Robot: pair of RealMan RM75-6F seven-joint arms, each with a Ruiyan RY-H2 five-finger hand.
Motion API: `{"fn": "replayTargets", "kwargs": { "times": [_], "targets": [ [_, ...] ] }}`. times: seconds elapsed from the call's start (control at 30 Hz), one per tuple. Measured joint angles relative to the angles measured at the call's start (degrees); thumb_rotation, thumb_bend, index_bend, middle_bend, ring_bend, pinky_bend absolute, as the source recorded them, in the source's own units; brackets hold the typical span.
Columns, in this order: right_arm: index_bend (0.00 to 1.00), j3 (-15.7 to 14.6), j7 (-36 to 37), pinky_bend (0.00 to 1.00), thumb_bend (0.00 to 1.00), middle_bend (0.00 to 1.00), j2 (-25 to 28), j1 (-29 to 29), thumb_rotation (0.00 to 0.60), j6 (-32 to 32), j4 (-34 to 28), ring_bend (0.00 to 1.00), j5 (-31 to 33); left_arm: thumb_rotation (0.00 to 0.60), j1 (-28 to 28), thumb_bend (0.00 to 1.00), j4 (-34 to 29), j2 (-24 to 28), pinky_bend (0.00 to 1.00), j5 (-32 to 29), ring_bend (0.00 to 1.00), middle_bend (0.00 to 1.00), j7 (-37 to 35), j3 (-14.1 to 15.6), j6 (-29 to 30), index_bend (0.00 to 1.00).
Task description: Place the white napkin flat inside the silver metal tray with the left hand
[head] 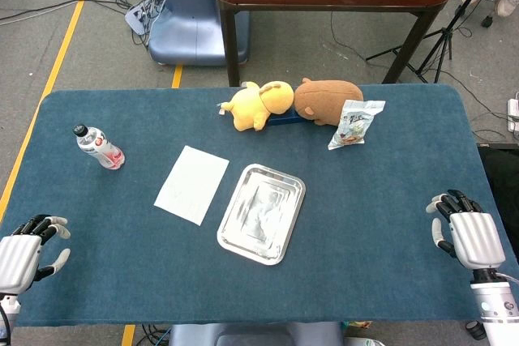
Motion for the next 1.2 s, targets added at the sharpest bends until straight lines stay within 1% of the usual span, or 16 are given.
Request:
{"fn": "replayTargets", "kwargs": {
  "times": [0.17,0.27,0.33,0.4,0.43,0.5,0.57,0.63,0.67,0.7,0.73,0.8,0.83,0.9,0.97,1.2],
  "targets": [
    [0.43,-0.2,0.2,0.29,0.63,0.34,0.1,0.0,0.600,0.1,-0.2,0.18,-0.4,0.600,-0.1,0.31,-0.1,0.0,0.32,0.4,0.22,0.34,0.0,0.3,-0.3,0.46],
    [0.43,0.1,0.6,0.29,0.63,0.34,0.2,0.1,0.600,-0.2,-0.1,0.18,0.3,0.600,-0.4,0.30,-0.2,-0.1,0.32,0.5,0.22,0.34,0.2,0.4,-1.0,0.43],
    [0.43,0.2,0.8,0.29,0.63,0.34,0.3,0.2,0.600,-0.4,0.0,0.18,0.6,0.600,-0.4,0.30,-0.4,-0.2,0.33,0.9,0.24,0.39,0.3,0.6,-0.9,0.40],
    [0.43,0.1,0.9,0.29,0.63,0.34,0.4,0.2,0.600,-0.4,-0.1,0.18,0.5,0.600,-0.4,0.30,-0.7,-0.3,0.32,1.5,0.29,0.48,0.5,0.7,-0.6,0.37],
    [0.43,0.0,1.1,0.29,0.63,0.34,0.4,0.1,0.600,-0.3,-0.1,0.18,0.3,0.600,-0.4,0.30,-0.7,-0.4,0.31,2.1,0.29,0.51,0.5,0.8,-0.3,0.37],
    [0.43,-0.1,1.3,0.29,0.62,0.34,0.6,0.0,0.600,0.0,-0.2,0.18,-0.1,0.600,-0.4,0.30,-0.8,-0.7,0.28,3.4,0.31,0.54,0.3,0.9,0.5,0.36],
    [0.43,-0.3,1.6,0.29,0.62,0.34,0.7,-0.1,0.600,0.2,-0.4,0.18,-0.3,0.600,-0.5,0.30,-0.7,-1.2,0.27,5.1,0.30,0.55,-0.4,1.1,1.4,0.35],
    [0.43,-0.2,1.9,0.29,0.62,0.34,0.8,-0.3,0.600,0.7,-0.5,0.18,-0.4,0.600,-0.8,0.30,-0.6,-1.7,0.27,7.1,0.27,0.52,-1.0,1.3,2.2,0.34],
    [0.43,-0.2,1.9,0.29,0.62,0.34,0.9,-0.3,0.600,0.8,-0.5,0.18,-0.4,0.600,-1.0,0.29,-0.5,-2.0,0.26,8.0,0.24,0.47,-1.2,1.4,2.4,0.33],
    [0.43,-0.1,2.0,0.29,0.62,0.34,0.9,-0.4,0.600,0.9,-0.5,0.18,-0.3,0.600,-1.2,0.28,-0.5,-2.2,0.25,8.8,0.20,0.41,-1.2,1.5,2.6,0.32],
    [0.43,-0.1,2.0,0.29,0.62,0.34,0.9,-0.4,0.600,0.8,-0.4,0.18,-0.2,0.600,-1.6,0.28,-0.5,-2.5,0.22,9.9,0.18,0.37,-1.1,1.7,2.6,0.32],
    [0.43,-0.1,2.1,0.29,0.62,0.34,1.0,-0.4,0.600,0.8,-0.5,0.18,-0.1,0.600,-2.4,0.27,-1.0,-2.8,0.12,11.3,0.11,0.25,-0.6,2.0,2.1,0.31],
    [0.43,-0.1,2.3,0.29,0.62,0.34,1.0,-0.4,0.600,0.8,-0.5,0.18,-0.2,0.600,-2.9,0.27,-1.5,-2.8,0.09,11.7,0.09,0.20,-0.3,2.2,1.4,0.31],
    [0.43,-0.1,2.6,0.29,0.62,0.34,1.1,-0.4,0.600,0.9,-0.5,0.18,-0.3,0.600,-3.8,0.26,-2.5,-2.8,0.04,12.1,0.02,0.08,0.5,2.3,0.0,0.30],
    [0.43,-0.1,2.8,0.29,0.62,0.34,1.3,-0.4,0.600,0.9,-0.5,0.18,-0.3,0.600,-4.8,0.26,-3.5,-3.0,0.03,12.6,0.00,0.02,2.1,2.4,-1.4,0.30],
    [0.43,-0.1,3.4,0.29,0.62,0.34,1.5,-0.4,0.600,0.8,-0.4,0.18,-0.3,0.600,-9.1,0.26,-5.7,-4.5,0.02,13.2,0.00,0.00,4.5,2.1,-7.8,0.30]
  ]
}}
